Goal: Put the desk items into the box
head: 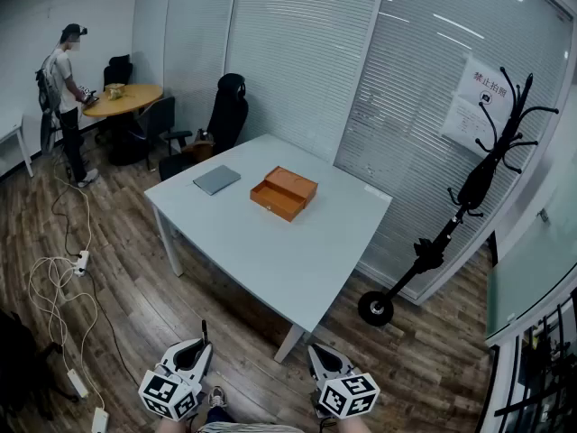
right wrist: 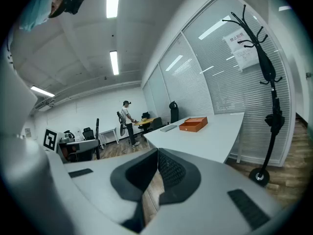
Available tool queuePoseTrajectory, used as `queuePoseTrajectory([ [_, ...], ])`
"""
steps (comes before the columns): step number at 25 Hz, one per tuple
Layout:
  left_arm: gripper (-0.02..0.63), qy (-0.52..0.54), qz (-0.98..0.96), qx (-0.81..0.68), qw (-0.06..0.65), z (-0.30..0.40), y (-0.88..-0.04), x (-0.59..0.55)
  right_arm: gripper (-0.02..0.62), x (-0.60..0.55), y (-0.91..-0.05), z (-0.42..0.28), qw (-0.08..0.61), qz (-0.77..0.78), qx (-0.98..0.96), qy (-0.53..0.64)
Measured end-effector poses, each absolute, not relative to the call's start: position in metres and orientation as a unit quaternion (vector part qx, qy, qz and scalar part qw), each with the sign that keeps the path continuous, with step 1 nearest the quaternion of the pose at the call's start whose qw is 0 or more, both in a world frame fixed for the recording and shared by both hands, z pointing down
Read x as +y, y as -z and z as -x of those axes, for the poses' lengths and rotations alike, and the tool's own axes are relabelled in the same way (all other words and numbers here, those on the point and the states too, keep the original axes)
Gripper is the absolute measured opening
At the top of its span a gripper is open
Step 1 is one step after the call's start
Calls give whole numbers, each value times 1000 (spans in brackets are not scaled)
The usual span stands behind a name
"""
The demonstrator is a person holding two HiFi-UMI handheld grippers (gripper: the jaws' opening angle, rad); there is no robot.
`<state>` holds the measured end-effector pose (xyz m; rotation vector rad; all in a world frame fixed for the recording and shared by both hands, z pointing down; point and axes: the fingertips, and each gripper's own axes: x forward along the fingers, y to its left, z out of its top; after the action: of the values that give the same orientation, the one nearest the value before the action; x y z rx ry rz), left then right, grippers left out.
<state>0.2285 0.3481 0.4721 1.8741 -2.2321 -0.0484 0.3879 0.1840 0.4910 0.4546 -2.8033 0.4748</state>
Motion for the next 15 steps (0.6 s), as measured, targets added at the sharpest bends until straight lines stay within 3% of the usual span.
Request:
queuePoseTrajectory([
  [15,49,2,-677,-728,107,-89,-477,335,26,174,-488,-249,113,-208,-958,-160],
])
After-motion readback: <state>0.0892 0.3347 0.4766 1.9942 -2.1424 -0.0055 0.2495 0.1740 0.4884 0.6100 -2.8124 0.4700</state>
